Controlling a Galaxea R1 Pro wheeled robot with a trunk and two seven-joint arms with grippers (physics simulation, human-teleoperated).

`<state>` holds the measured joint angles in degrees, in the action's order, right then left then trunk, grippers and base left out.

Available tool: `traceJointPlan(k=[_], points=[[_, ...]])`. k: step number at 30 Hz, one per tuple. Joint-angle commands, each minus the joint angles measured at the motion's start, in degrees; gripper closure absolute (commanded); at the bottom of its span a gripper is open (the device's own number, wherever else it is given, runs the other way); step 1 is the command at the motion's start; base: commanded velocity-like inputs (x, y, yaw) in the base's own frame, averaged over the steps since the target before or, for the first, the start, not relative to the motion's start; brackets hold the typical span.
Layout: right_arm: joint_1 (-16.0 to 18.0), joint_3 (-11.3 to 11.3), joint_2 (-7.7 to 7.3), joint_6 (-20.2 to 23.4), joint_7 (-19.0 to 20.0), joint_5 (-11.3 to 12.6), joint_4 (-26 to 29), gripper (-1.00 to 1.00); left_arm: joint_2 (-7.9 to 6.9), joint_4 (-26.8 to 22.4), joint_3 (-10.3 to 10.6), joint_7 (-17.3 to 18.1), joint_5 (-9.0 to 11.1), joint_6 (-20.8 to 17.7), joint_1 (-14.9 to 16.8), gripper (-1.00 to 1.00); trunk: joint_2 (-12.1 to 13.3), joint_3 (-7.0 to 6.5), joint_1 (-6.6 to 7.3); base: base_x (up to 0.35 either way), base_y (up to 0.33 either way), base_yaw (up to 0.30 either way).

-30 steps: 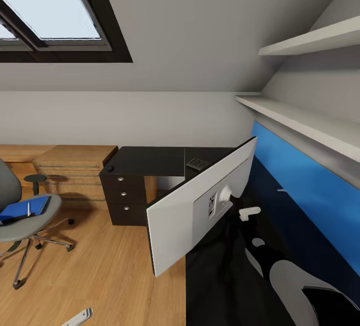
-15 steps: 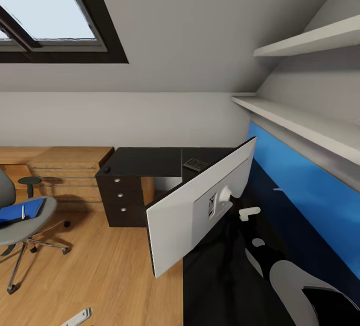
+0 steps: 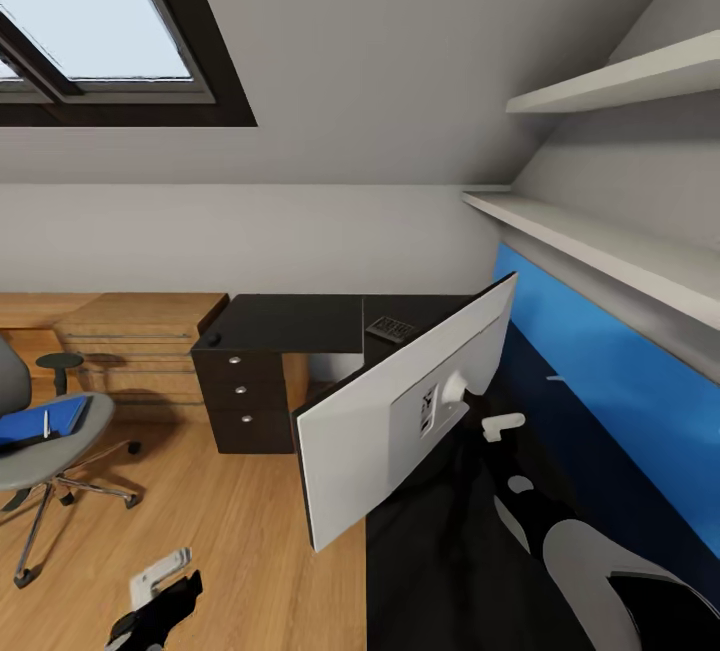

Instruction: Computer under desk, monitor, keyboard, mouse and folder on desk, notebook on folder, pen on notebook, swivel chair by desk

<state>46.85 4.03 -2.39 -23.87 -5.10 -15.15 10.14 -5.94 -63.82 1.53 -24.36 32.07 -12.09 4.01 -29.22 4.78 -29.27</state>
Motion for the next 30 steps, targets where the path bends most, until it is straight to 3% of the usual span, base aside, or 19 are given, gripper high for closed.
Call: traceJointPlan(k=[1,5,9,24,30], points=[[0.08,-0.34,-0.07,-0.47,-0.08,-0.76,-0.06,1.0,-0.12,-3.44,0.12,-0.53,0.38,-2.31,0.03,-1.0,-0.11,0.12,-0.03,0.0,0.0,0.0],[0.08,-0.34,-0.21,-1.29,-0.08,-0.76,-0.17,1.0,-0.21,-14.55,-0.41,-0.72,0.44,-10.81,0.03,-1.0,-0.11,0.12,-0.03,0.0,0.0,0.0],[0.06,-0.34,-0.36,-1.55,-0.08,-0.76,-0.2,1.0,-0.08,-21.18,-0.79,-0.77,0.67,-13.98,0.03,-1.0,-0.11,0.12,-0.03,0.0,0.0,0.0],[0.01,-0.34,-0.51,-1.62,-0.08,-0.76,-0.28,1.0,-0.13,-19.77,-1.81,-0.78,0.45,-14.27,0.03,-1.0,-0.11,0.12,-0.03,0.0,-0.239,0.0],[0.0,-0.34,-0.47,-1.69,-0.08,-0.76,-0.61,1.0,-0.13,-19.83,-3.84,-0.53,0.45,-14.19,0.03,-1.0,-0.11,0.12,-0.03,0.0,-0.17,0.0]])
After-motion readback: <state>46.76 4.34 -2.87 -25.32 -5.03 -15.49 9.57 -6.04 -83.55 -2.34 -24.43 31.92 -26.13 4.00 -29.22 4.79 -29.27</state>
